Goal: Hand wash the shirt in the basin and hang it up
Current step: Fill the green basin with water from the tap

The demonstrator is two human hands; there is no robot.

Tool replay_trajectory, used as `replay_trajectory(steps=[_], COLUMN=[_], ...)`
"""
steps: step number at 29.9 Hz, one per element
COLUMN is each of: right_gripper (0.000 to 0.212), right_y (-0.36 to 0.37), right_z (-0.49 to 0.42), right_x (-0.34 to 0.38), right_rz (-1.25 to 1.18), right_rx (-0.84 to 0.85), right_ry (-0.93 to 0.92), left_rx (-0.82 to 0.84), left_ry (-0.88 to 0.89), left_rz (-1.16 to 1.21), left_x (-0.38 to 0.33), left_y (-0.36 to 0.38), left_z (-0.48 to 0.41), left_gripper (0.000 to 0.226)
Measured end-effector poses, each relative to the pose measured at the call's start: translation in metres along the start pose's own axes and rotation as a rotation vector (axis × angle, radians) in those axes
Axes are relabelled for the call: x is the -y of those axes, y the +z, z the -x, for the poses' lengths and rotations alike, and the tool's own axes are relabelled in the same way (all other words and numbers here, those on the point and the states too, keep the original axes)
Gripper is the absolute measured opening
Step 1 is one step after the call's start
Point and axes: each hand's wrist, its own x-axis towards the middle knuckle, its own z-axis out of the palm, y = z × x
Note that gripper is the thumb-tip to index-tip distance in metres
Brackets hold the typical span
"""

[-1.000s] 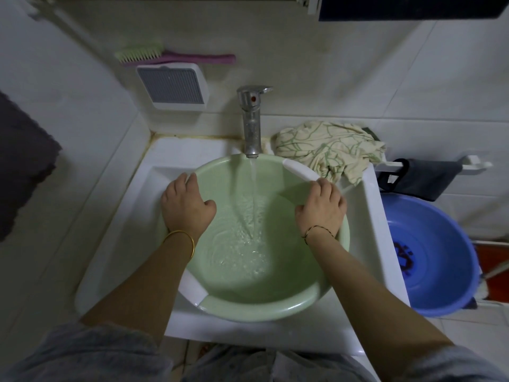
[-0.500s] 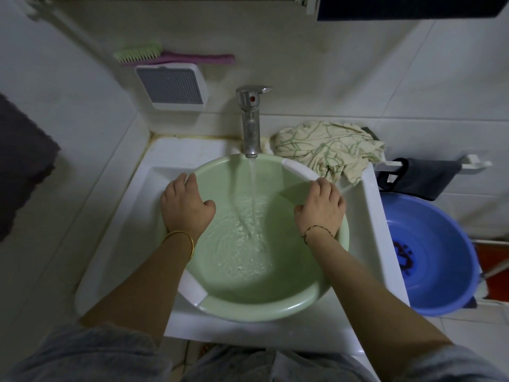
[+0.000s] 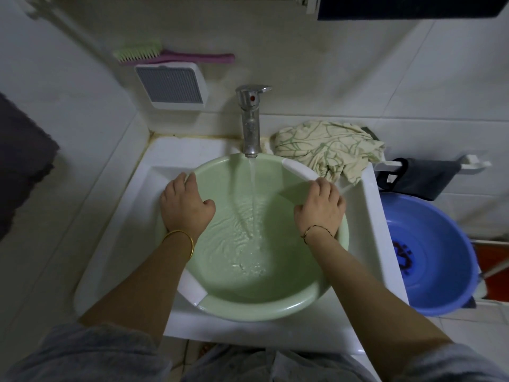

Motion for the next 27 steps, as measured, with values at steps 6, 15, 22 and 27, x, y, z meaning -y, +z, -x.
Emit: replay_trajectory(steps=[6, 15, 22, 27], right_gripper=[0.057, 0.055, 0.055, 0.055], right_y=[-0.0003, 0.0005, 0.0003, 0.0015], right_z=[-0.0001, -0.0006, -0.0007, -0.001], right_x=[-0.0001, -0.0002, -0.0002, -0.0006], right_rz=[0.011, 0.014, 0.018, 0.014], right_rx=[0.006, 0.008, 0.009, 0.009], right_ry=[0.004, 0.002, 0.0, 0.0], left_rx=[0.001, -0.016, -0.012, -0.008], left_ry=[0.0, 0.001, -0.001, -0.004], left_rz=[-0.004, 0.016, 0.007, 0.006], left_x=[0.0001, 0.0005, 0.0005, 0.0001], left_y=[0.0, 0.0014, 0.001, 0.0003], left_z=[0.0003, -0.0002, 0.0001, 0.0002], left_gripper=[0.072, 0.071, 0.071, 0.072])
